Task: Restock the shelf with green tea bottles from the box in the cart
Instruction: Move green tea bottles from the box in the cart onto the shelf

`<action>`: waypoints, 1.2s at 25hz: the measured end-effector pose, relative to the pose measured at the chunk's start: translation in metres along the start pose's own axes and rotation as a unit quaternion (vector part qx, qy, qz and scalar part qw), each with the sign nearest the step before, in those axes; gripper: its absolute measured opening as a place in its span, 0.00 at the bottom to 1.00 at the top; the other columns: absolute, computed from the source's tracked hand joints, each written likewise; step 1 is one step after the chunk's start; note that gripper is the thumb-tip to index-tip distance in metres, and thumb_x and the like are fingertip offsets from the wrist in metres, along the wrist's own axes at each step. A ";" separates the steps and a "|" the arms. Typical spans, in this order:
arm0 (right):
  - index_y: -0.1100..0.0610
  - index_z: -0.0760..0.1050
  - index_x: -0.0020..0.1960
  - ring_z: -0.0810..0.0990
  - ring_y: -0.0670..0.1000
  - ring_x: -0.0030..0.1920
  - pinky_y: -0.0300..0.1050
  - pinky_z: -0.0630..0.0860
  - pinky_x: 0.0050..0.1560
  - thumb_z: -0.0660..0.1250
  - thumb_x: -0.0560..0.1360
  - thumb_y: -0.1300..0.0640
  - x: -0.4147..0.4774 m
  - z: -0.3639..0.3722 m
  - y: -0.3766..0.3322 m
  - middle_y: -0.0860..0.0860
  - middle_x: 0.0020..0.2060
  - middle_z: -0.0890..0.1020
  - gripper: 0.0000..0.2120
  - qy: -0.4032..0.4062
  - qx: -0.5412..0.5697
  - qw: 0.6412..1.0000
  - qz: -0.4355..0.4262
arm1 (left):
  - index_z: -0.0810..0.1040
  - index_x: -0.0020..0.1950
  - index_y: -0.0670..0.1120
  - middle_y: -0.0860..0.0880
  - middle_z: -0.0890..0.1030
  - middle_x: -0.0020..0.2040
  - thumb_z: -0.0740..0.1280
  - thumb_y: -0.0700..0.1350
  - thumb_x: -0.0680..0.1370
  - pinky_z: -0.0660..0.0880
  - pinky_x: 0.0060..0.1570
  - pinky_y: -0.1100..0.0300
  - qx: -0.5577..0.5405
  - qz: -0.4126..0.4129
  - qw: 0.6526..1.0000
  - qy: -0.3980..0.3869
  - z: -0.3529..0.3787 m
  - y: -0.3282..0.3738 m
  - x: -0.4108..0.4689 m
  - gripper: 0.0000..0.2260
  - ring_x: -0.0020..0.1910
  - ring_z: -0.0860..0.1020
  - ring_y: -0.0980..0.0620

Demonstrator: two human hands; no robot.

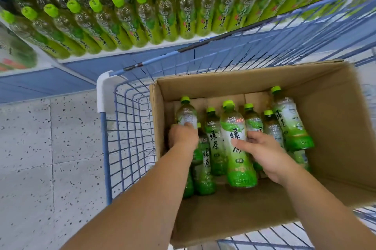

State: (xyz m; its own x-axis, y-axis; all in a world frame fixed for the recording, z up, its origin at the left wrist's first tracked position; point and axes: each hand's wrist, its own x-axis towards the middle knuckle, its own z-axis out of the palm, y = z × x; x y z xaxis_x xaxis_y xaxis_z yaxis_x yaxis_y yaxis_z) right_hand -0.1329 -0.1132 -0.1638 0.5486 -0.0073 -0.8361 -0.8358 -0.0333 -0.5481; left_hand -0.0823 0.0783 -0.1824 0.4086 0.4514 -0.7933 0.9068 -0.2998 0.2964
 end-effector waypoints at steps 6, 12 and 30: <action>0.53 0.71 0.61 0.78 0.41 0.46 0.34 0.71 0.41 0.75 0.74 0.58 0.000 -0.007 0.020 0.44 0.48 0.80 0.19 0.012 0.048 0.999 -0.006 | 0.74 0.47 0.42 0.47 0.77 0.48 0.75 0.59 0.72 0.72 0.44 0.57 0.017 0.020 0.997 -0.068 0.007 -0.010 -0.005 0.22 0.41 0.75 0.48; 0.57 0.77 0.61 0.85 0.47 0.47 0.39 0.78 0.41 0.76 0.73 0.58 0.010 -0.005 0.025 0.50 0.50 0.85 0.18 0.037 0.049 0.998 -0.008 | 0.78 0.56 0.44 0.46 0.81 0.50 0.77 0.50 0.66 0.74 0.43 0.58 -0.053 -0.007 0.993 -0.107 0.020 -0.003 -0.014 0.22 0.44 0.79 0.48; 0.52 0.78 0.60 0.86 0.57 0.51 0.62 0.82 0.53 0.73 0.76 0.53 -0.057 0.013 -0.014 0.53 0.51 0.86 0.13 0.065 0.109 0.989 -0.072 | 0.65 0.63 0.49 0.46 0.77 0.56 0.72 0.52 0.73 0.78 0.56 0.40 -0.066 0.137 0.966 -0.207 -0.056 -0.019 -0.088 0.24 0.54 0.79 0.45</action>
State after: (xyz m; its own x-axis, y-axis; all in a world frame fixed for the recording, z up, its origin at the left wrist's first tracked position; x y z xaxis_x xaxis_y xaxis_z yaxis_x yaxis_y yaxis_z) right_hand -0.1528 -0.0996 -0.1087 0.6498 -0.1463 -0.7459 -0.7256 0.1730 -0.6660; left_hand -0.1292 0.0916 -0.0881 0.5840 -0.0123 -0.8116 0.7866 -0.2384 0.5696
